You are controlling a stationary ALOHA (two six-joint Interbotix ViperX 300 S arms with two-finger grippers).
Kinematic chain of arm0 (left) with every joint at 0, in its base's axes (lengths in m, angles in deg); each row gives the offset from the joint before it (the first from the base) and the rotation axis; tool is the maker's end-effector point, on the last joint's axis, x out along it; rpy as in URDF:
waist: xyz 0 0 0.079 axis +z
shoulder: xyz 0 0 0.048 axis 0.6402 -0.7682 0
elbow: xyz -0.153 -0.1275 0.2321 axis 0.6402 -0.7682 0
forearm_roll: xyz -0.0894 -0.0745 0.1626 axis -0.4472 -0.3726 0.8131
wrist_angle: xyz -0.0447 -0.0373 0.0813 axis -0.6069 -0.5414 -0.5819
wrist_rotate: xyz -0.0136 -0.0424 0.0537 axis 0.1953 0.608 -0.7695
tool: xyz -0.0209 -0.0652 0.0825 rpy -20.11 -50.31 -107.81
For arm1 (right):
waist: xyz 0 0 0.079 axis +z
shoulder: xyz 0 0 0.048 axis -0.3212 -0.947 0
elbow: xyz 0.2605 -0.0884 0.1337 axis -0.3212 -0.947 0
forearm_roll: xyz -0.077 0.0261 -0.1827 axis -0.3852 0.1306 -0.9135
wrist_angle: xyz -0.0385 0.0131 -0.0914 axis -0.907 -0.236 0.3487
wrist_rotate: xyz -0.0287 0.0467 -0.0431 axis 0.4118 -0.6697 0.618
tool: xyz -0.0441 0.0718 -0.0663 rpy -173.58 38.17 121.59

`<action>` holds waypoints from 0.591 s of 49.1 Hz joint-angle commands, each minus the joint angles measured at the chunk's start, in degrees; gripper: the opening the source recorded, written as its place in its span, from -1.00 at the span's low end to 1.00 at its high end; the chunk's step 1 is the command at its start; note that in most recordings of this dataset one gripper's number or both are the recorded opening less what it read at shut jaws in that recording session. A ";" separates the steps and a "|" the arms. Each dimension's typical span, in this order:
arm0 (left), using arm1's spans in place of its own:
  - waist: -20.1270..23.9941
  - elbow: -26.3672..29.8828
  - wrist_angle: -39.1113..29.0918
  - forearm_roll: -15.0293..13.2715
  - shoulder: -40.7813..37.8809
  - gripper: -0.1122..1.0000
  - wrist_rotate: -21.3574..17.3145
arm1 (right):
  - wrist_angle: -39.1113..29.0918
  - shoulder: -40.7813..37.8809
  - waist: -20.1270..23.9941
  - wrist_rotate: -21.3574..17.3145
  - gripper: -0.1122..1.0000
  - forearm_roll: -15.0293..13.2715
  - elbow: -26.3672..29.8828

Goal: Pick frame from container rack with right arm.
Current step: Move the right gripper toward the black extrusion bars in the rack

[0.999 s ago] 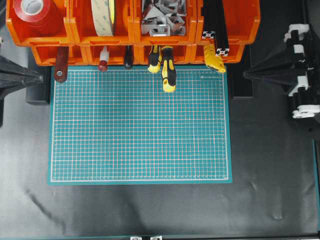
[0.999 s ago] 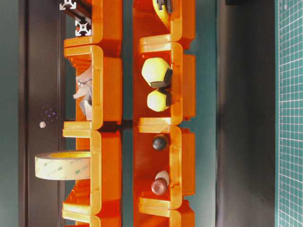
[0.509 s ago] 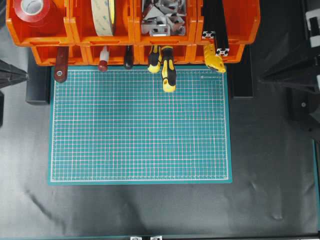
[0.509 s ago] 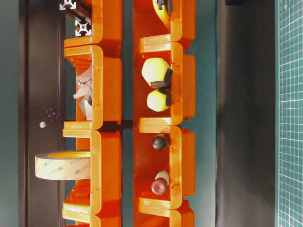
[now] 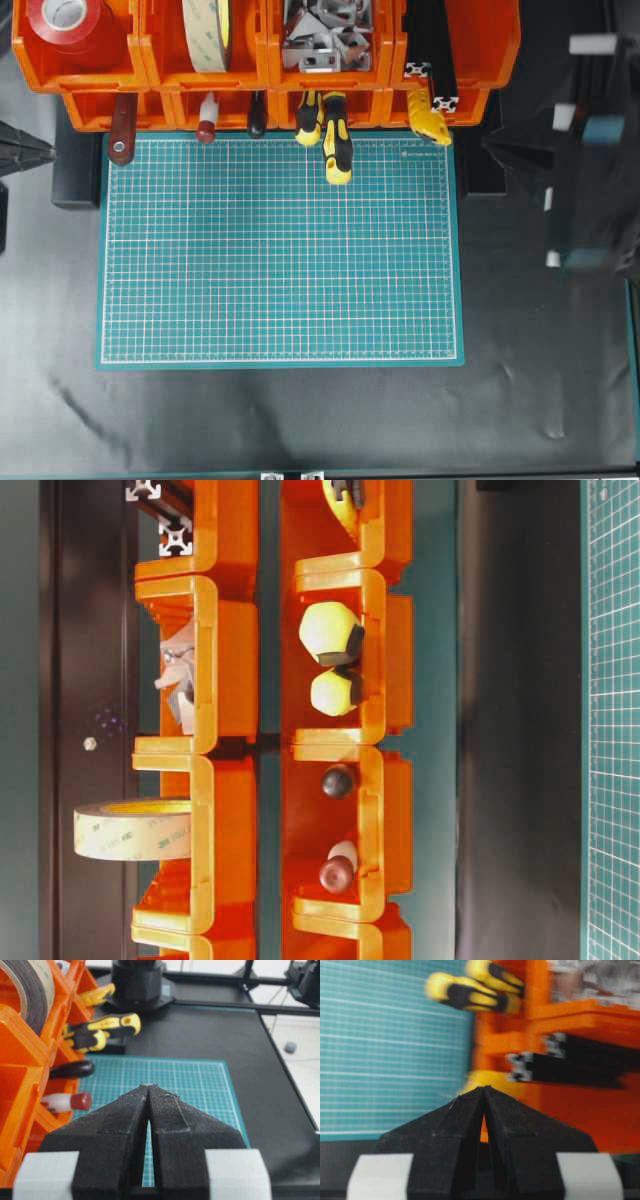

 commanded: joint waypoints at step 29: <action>0.18 1.49 0.09 0.18 -0.35 -0.80 0.18 | -15.64 -11.43 11.07 -5.36 -0.73 -21.45 -0.79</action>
